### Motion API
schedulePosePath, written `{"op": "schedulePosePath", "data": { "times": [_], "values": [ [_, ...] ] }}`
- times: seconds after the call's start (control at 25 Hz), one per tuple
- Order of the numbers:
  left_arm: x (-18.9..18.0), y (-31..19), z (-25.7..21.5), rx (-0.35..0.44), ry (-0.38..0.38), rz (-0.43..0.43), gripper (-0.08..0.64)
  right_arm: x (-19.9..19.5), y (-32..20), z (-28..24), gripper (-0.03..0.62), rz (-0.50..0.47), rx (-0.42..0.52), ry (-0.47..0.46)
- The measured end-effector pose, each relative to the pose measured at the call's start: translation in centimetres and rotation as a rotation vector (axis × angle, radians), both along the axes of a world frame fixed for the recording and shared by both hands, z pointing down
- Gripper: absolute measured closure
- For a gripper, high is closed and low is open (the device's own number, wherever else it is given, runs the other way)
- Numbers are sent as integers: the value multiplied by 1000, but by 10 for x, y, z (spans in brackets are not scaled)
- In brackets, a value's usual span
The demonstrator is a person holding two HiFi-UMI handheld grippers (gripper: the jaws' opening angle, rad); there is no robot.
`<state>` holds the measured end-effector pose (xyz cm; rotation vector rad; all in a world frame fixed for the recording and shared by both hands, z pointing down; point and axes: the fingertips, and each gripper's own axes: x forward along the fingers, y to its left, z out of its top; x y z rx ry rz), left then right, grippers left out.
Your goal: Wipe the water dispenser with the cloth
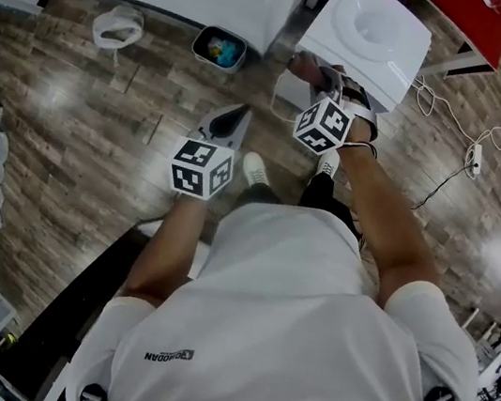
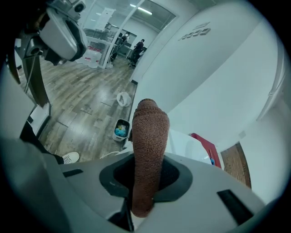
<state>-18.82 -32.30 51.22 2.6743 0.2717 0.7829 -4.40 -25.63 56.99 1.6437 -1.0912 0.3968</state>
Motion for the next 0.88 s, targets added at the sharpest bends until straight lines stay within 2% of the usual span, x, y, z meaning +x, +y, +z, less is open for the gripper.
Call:
{"op": "schedulePosePath", "data": {
  "times": [0.4, 0.56, 0.88],
  "values": [
    [-5, 4, 12, -6, -27, 46, 558, 9, -5, 39, 522, 90, -38, -35],
    [-9, 3, 16, -10, -43, 47, 558, 8, -5, 74, 522, 135, -51, -77],
    [-17, -3, 27, -13, -80, 19, 558, 6, -12, 148, 522, 150, -98, -125]
  ]
}}
